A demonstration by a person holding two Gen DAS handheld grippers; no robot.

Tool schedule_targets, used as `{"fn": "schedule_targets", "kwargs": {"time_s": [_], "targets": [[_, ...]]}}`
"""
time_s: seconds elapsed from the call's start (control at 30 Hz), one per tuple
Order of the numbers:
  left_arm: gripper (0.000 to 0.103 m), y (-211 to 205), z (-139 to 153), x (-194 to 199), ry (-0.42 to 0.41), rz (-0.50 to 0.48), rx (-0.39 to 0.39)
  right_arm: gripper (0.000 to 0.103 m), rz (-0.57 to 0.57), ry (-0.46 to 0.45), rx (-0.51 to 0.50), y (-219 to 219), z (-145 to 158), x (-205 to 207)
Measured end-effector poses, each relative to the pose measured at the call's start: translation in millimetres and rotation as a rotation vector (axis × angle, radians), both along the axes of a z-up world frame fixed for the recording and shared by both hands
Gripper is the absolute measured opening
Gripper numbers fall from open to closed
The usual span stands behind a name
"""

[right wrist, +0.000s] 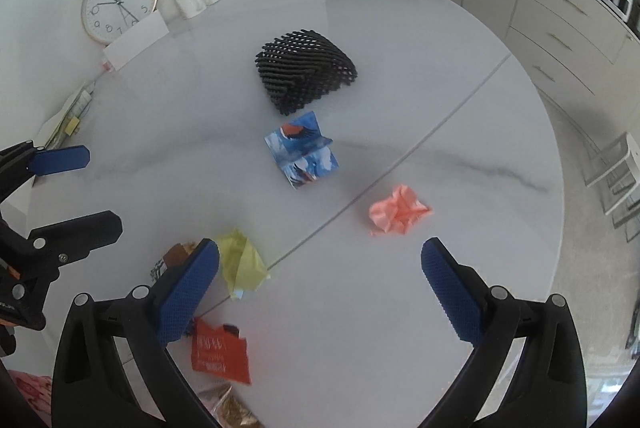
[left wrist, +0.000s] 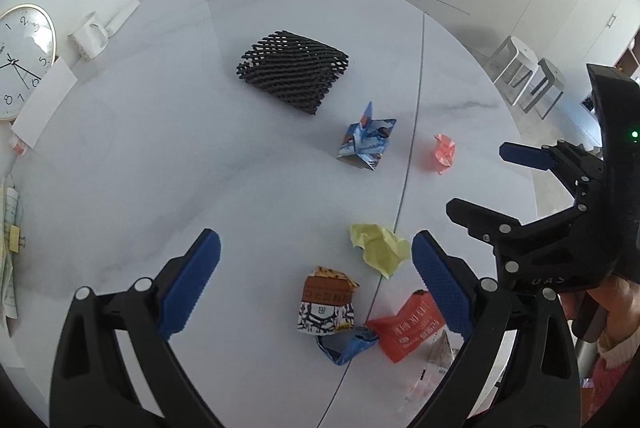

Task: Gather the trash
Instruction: 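Move both tools back over the table toward the black mesh and blue box, then grasp the black mesh sleeve with the left tool while the right tool grasps the blue-white box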

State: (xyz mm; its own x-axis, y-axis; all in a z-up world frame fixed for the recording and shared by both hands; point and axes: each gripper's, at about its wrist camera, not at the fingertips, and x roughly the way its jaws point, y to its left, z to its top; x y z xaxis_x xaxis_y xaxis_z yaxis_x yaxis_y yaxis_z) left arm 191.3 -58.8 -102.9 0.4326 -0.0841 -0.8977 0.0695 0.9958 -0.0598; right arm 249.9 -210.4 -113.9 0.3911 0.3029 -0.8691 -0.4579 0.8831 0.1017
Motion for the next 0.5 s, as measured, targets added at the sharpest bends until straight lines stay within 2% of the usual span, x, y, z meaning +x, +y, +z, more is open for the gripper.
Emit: {"fn": "schedule_targets", "kwargs": {"time_s": [0.17,0.37,0.43,0.5], "targets": [[0.092,20,-8,24,0.033,0.094,-0.012,0.1,0.168,-0.005,0.005,35,-21,36],[0.092,38,-17,52,0.066,0.202,-0.052,0.1,0.328,-0.017,-0.04,61,-50,62],[0.092,42,-19,61,0.075,0.237,-0.063,0.093,0.363,-0.014,-0.06,64,-57,69],[0.092,44,-21,71,0.083,0.263,-0.076,0.071,0.393,0.01,-0.071,66,-63,73]]}}
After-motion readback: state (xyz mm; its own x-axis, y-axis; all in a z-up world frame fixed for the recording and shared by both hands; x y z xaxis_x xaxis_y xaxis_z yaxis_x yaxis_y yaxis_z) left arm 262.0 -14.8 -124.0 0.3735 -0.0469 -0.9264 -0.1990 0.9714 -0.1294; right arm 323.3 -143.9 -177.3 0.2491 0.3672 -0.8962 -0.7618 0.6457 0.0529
